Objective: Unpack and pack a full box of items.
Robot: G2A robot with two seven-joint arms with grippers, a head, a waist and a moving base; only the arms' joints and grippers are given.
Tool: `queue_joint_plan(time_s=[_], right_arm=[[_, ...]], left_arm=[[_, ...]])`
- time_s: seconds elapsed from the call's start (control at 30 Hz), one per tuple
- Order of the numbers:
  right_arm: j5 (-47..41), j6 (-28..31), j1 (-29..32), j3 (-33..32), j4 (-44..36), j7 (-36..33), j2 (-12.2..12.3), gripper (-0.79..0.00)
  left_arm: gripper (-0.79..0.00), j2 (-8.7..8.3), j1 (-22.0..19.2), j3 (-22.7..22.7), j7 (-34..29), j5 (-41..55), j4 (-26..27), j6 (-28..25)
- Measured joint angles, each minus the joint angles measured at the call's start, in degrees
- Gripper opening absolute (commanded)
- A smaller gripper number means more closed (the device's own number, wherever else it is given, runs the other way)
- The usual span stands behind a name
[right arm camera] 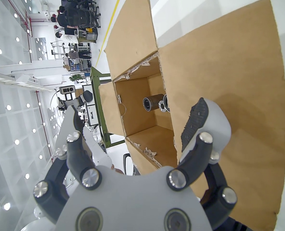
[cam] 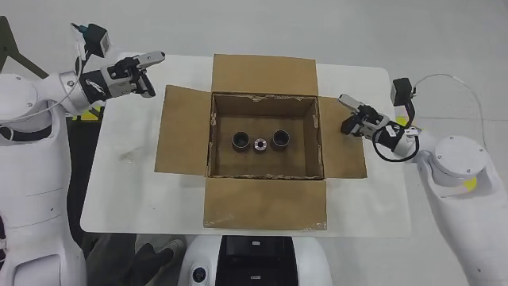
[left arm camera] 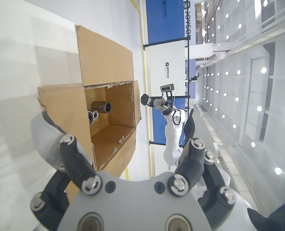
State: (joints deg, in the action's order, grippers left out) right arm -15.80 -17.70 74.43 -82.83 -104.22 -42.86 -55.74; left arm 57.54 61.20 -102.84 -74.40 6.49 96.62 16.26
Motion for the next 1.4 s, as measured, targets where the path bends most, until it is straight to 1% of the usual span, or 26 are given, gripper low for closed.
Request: queue_joint_plan(time_s=[0.23,0.4,0.5,0.67,0.77,0.97,1.1,1.4], right_arm=[[-1.1,1.6,1.3,-3.3,-2.7,-0.8,0.3,0.0],[0.3,2.2,2.8,-4.6,-6.1,0.9,0.5,0.0],[2.6,1.7,3.5,-4.5,-8.6,0.9,0.6,0.0],[2.6,1.6,1.9,-2.5,-9.2,-2.8,0.7,0.0],[4.7,1.2,-1.0,0.9,-8.9,-4.2,0.5,0.0],[14.8,-0.7,-9.3,11.2,-7.5,-8.1,0.0,0.0],[21.9,-2.5,-15.6,18.8,-5.5,-10.2,-0.8,0.0],[29.8,-6.0,-24.3,29.5,-2.5,-12.4,-2.8,0.0]], left_arm=[[0.0,-1.48,-6.2,-0.6,-5.5,0.6,-9.9,-3.2],[0.0,-2.47,-9.8,-0.6,-8.4,0.8,-16.9,-8.1],[0.0,-3.05,-11.6,-0.1,-9.4,-0.1,-20.5,-9.8],[0.0,-3.88,-14.5,0.9,-11.7,-0.4,-25.2,-11.0],[0.0,-4.06,-15.2,0.8,-11.9,0.3,-26.5,-11.2],[0.0,-4.04,-15.1,0.8,-11.9,0.2,-26.4,-11.2],[0.0,-4.04,-15.1,0.8,-11.9,0.2,-26.4,-11.2],[0.0,-4.04,-15.1,0.8,-11.9,0.2,-26.4,-11.2]])
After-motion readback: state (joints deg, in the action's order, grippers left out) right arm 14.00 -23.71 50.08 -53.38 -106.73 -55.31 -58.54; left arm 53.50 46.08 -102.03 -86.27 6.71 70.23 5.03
